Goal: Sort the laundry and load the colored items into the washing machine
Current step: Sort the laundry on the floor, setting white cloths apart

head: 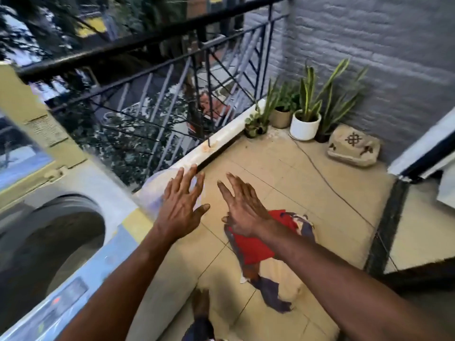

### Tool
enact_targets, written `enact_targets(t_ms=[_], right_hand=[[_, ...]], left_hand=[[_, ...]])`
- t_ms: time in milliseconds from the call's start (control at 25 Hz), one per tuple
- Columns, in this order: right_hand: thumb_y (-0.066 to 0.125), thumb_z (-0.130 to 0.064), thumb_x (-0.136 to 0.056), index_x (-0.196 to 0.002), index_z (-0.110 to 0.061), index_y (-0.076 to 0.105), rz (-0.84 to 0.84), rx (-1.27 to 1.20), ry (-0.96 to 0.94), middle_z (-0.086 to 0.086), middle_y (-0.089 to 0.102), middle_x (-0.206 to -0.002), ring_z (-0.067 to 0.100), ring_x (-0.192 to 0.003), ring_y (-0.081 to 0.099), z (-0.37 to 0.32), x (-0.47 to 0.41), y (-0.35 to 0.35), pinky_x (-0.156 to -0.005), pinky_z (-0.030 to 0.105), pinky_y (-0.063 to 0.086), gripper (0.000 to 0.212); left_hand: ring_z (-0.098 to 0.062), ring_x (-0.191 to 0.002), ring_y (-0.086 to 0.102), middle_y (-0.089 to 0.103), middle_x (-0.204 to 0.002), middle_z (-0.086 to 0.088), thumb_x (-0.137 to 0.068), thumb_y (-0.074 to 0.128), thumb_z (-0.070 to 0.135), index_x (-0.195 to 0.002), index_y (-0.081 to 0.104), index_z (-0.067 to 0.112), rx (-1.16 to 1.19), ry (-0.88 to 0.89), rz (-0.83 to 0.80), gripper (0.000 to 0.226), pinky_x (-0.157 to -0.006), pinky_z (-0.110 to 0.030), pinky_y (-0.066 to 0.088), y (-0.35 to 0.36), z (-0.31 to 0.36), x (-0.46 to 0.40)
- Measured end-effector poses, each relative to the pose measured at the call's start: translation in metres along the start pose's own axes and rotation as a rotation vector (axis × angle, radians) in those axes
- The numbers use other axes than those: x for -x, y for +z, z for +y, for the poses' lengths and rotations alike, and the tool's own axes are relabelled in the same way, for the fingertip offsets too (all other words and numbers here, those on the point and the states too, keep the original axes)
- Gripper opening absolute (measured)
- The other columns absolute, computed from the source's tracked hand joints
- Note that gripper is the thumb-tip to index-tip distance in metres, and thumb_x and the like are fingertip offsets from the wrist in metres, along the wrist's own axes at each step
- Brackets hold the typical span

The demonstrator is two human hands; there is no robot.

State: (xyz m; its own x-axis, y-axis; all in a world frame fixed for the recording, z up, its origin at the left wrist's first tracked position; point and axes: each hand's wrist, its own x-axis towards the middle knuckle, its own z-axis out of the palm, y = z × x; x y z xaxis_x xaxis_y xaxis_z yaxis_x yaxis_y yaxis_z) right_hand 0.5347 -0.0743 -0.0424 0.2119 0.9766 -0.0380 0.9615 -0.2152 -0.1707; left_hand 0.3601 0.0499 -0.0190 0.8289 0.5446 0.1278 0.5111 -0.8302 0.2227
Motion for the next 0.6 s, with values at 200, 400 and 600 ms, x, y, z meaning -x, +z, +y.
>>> enact_targets(t_ms=[200,400,600], right_hand=[[0.07,-0.034,-0.089,-0.161,-0.021,-0.006,-0.082,-0.042,0.284,0.011,-0.019,-0.167,0.037,-0.156,-0.003,0.079,0.003,0.03,-0.126,0.053,0.013,0.105],[0.066,-0.036,-0.089,-0.162,-0.028,-0.001,-0.153,-0.078,0.512,0.015,-0.008,-0.169,0.039,-0.156,0.005,0.138,0.003,0.079,-0.125,0.051,0.018,0.099],[0.052,-0.05,-0.093,-0.161,-0.034,-0.007,-0.305,-0.128,0.593,0.017,-0.012,-0.169,0.041,-0.156,0.001,0.19,0.008,0.163,-0.125,0.058,0.011,0.091]], left_hand=[[-0.037,-0.156,-0.001,-0.001,-0.17,-0.009,-0.09,0.016,0.075,-0.161,0.013,0.022,0.084,0.185,-0.167,0.089,-0.122,-0.058,0.016,0.07,0.024,-0.091],[-0.041,-0.155,0.006,0.001,-0.17,-0.009,-0.09,0.013,0.077,-0.161,0.018,0.022,0.11,0.301,-0.327,0.09,-0.119,-0.061,0.024,0.152,0.029,-0.159],[-0.045,-0.154,0.011,0.004,-0.169,-0.012,-0.093,0.03,0.064,-0.161,0.018,0.02,0.062,0.305,-0.482,0.082,-0.116,-0.063,0.028,0.255,0.03,-0.179]])
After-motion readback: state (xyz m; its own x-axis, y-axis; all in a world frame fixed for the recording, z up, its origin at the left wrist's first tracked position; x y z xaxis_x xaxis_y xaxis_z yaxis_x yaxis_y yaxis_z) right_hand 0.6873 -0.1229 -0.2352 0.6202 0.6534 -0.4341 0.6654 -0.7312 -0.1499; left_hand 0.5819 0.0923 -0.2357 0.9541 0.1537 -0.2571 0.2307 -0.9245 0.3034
